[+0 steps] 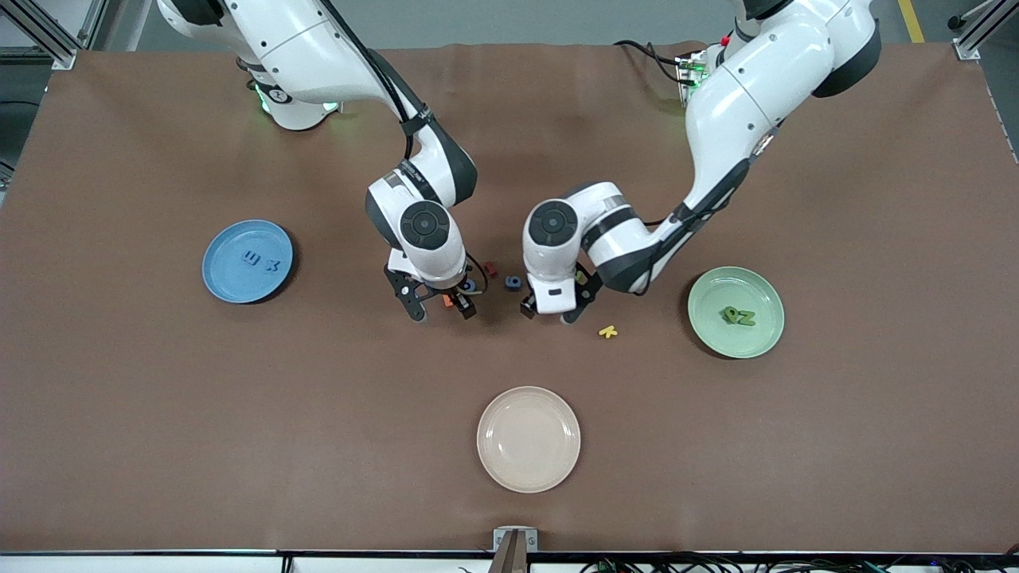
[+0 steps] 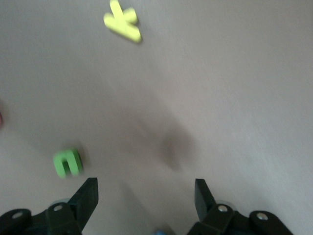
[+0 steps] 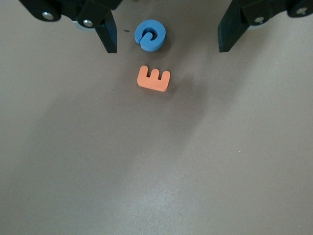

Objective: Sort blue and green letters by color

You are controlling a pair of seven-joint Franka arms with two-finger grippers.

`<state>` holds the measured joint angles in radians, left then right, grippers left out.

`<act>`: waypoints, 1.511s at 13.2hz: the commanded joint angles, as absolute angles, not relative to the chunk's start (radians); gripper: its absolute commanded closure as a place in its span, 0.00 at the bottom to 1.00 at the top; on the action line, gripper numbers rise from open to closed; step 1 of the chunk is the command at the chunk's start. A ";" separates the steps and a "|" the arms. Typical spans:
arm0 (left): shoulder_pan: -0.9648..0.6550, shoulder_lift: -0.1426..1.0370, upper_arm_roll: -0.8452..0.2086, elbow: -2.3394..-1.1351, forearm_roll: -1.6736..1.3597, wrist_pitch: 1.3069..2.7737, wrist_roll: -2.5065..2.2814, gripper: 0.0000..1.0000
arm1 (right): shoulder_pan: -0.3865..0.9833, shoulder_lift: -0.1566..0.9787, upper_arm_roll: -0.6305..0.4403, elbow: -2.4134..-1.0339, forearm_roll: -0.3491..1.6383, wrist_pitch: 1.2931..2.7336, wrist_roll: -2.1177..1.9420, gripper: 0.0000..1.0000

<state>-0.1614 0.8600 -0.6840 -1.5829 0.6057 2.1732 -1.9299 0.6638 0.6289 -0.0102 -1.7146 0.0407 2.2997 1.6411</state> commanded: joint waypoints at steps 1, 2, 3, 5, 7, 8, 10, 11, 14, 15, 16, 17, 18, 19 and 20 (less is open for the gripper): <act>-0.100 0.772 -0.692 -1.710 0.612 2.169 -1.878 0.11 | 0.672 0.644 -0.018 -1.701 0.051 2.324 1.661 0.11; -0.078 0.758 -0.692 -1.739 0.612 2.169 -1.841 0.07 | 0.676 0.646 -0.018 -1.706 0.051 2.342 1.681 0.12; -0.055 0.744 -0.693 -1.765 0.612 2.169 -1.820 0.07 | 0.696 0.649 -0.020 -1.718 0.049 2.362 1.721 0.12; -0.011 0.718 -0.710 -1.798 0.612 2.169 -1.772 0.07 | 0.707 0.650 -0.020 -1.744 0.044 2.385 1.744 0.12; 0.055 0.704 -0.744 -1.795 0.612 2.169 -1.726 0.08 | 0.719 0.650 -0.020 -1.787 0.044 2.430 1.746 0.14; 0.095 0.698 -0.764 -1.795 0.612 2.169 -1.683 0.08 | 0.726 0.650 -0.021 -1.808 0.044 2.457 1.746 0.15; 0.170 0.683 -0.801 -1.805 0.612 2.168 -1.608 0.08 | 0.735 0.650 -0.021 -1.828 0.041 2.490 1.761 0.20; 0.195 0.677 -0.804 -1.816 0.612 2.166 -1.573 0.09 | 0.739 0.650 -0.021 -1.829 0.041 2.490 1.761 0.26; 0.228 0.617 -0.804 -1.807 0.612 2.136 -1.478 0.09 | 0.739 0.655 -0.021 -1.829 0.040 2.488 1.759 0.53; 0.233 0.611 -0.804 -1.793 0.612 2.120 -1.421 0.09 | 0.739 0.655 -0.021 -1.829 0.040 2.488 1.759 0.64; 0.236 0.611 -0.804 -1.770 0.611 2.109 -1.379 0.09 | 0.739 0.655 -0.021 -1.829 0.040 2.487 1.759 0.77; 0.244 0.611 -0.802 -1.738 0.611 2.089 -1.344 0.08 | 0.739 0.655 -0.021 -1.829 0.040 2.487 1.759 0.87; 0.251 0.611 -0.804 -1.697 0.611 2.053 -1.300 0.06 | 0.739 0.655 -0.021 -1.829 0.040 2.485 1.759 0.96; 0.253 0.611 -0.802 -1.662 0.611 2.011 -1.252 0.04 | 0.739 0.655 -0.021 -1.829 0.040 2.484 1.758 0.99; 0.255 0.611 -0.804 -1.620 0.611 1.961 -1.191 0.02 | 0.739 0.652 -0.021 -1.827 0.038 2.477 1.753 1.00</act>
<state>0.2464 0.6167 -0.7950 -1.6865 0.6068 2.0443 -1.2823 0.7262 0.6542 -0.0122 -1.8143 0.0397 2.4861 1.7412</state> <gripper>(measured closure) 0.062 0.639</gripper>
